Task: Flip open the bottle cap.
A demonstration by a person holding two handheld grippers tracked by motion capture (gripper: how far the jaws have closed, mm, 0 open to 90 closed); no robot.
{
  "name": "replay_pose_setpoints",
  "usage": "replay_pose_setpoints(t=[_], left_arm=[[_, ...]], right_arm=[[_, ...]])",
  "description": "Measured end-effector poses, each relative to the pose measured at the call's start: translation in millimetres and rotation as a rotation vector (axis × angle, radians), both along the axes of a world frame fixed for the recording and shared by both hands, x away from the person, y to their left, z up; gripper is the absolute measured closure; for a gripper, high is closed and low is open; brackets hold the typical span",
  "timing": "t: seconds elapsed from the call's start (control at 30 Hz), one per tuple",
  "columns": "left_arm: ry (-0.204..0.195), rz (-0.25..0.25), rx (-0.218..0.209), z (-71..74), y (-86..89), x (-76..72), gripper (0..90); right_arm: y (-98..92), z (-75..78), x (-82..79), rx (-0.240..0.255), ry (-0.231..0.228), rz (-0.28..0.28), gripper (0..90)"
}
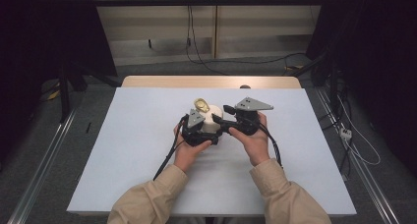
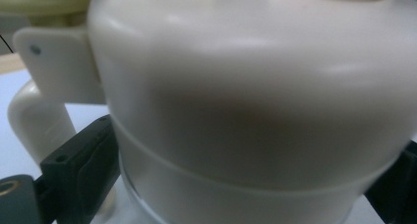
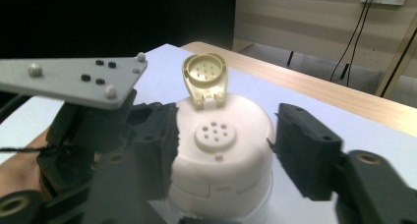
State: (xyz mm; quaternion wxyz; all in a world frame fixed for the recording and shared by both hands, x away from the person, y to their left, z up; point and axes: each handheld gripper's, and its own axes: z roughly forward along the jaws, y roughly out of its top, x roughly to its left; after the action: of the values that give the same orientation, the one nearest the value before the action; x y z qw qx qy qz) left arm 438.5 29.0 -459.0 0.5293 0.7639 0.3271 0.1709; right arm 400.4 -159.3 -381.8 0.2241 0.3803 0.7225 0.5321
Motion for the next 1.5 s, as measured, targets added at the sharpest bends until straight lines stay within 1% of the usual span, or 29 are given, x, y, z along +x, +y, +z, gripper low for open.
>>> replay_pose_setpoints(t=[0.1,0.17,0.2,0.23,0.3,0.33,0.47,0.5,0.57,0.63,0.67,0.7,0.77,0.87,0.97,1.0,1.07,1.13,1.23,1.3,1.37,1.43,1.5], left_arm=[[0.015,-0.002,0.014,1.6,1.9,-1.8,3.5],[0.032,-0.014,0.034,1.9,3.4,-1.7,3.5],[0.046,-0.021,0.035,1.6,4.8,-1.4,3.5],[0.052,-0.024,0.032,1.2,5.6,-1.8,3.5],[0.043,-0.026,0.054,1.1,7.4,-4.0,3.9],[0.044,-0.025,0.056,0.8,8.3,-5.3,4.2],[0.039,-0.018,0.043,3.1,15.4,-11.6,4.5],[0.037,-0.022,0.050,4.0,17.9,-13.2,4.5],[0.042,-0.022,0.046,5.8,23.3,-16.0,4.4],[0.051,-0.012,0.021,8.4,30.1,-18.7,4.4],[0.052,-0.013,0.016,10.2,34.0,-20.1,4.4],[0.043,-0.019,0.018,11.7,37.6,-21.5,4.3],[0.040,-0.026,0.027,14.0,43.5,-24.4,4.1],[0.038,-0.027,0.013,15.9,52.2,-28.8,4.1],[0.033,-0.023,0.010,18.1,60.1,-32.2,4.0],[0.031,-0.028,0.013,18.9,63.0,-32.8,4.0],[0.034,-0.026,0.005,20.0,67.3,-34.5,4.0],[0.047,-0.041,0.000,20.3,71.2,-35.8,4.0],[0.032,-0.042,0.012,21.6,76.3,-37.7,4.2],[0.039,-0.034,-0.001,22.5,80.5,-38.8,4.2],[0.040,-0.037,-0.005,23.2,84.5,-40.4,4.3],[0.039,-0.044,0.003,24.2,89.1,-42.2,4.6],[0.047,-0.055,-0.003,24.8,93.4,-43.9,4.9]], right_arm=[[-4.9,-3.0,-4.3,0.010,0.012,0.002,35.8],[-7.6,-5.3,-6.6,-0.003,0.028,0.003,32.4],[-9.1,-6.5,-7.8,-0.012,0.026,0.000,31.7],[-10.7,-7.4,-9.1,-0.011,0.022,0.003,31.6],[-13.6,-8.5,-12.7,-0.010,0.021,0.001,30.1],[-14.9,-9.2,-14.6,-0.008,0.020,0.001,28.6],[-19.2,-12.4,-21.2,-0.010,0.024,0.013,26.8],[-20.6,-13.3,-22.8,-0.014,0.025,0.018,26.1],[-23.8,-16.2,-25.9,-0.021,0.024,0.007,24.3],[-27.4,-19.5,-29.1,-0.020,0.033,0.008,22.9],[-29.0,-21.1,-30.9,-0.023,0.037,0.003,21.6],[-30.7,-22.6,-32.6,-0.021,0.042,0.002,20.2],[-34.0,-26.0,-35.7,-0.017,0.046,0.005,18.4],[-37.7,-30.8,-40.6,-0.022,0.051,-0.003,16.7],[-42.0,-34.7,-44.9,-0.025,0.055,-0.014,14.9],[-43.5,-36.0,-46.1,-0.027,0.058,-0.019,14.5],[-46.7,-38.2,-48.3,-0.034,0.065,-0.024,14.2],[-49.3,-40.5,-50.3,-0.037,0.068,-0.027,13.3],[-52.7,-43.2,-53.9,-0.048,0.072,-0.031,12.7],[-54.4,-44.9,-56.8,-0.052,0.071,-0.028,12.7],[-56.5,-46.5,-59.3,-0.059,0.072,-0.030,12.3],[-59.8,-48.3,-61.5,-0.060,0.071,-0.034,12.1],[-63.4,-50.3,-63.6,-0.061,0.074,-0.036,12.0]])
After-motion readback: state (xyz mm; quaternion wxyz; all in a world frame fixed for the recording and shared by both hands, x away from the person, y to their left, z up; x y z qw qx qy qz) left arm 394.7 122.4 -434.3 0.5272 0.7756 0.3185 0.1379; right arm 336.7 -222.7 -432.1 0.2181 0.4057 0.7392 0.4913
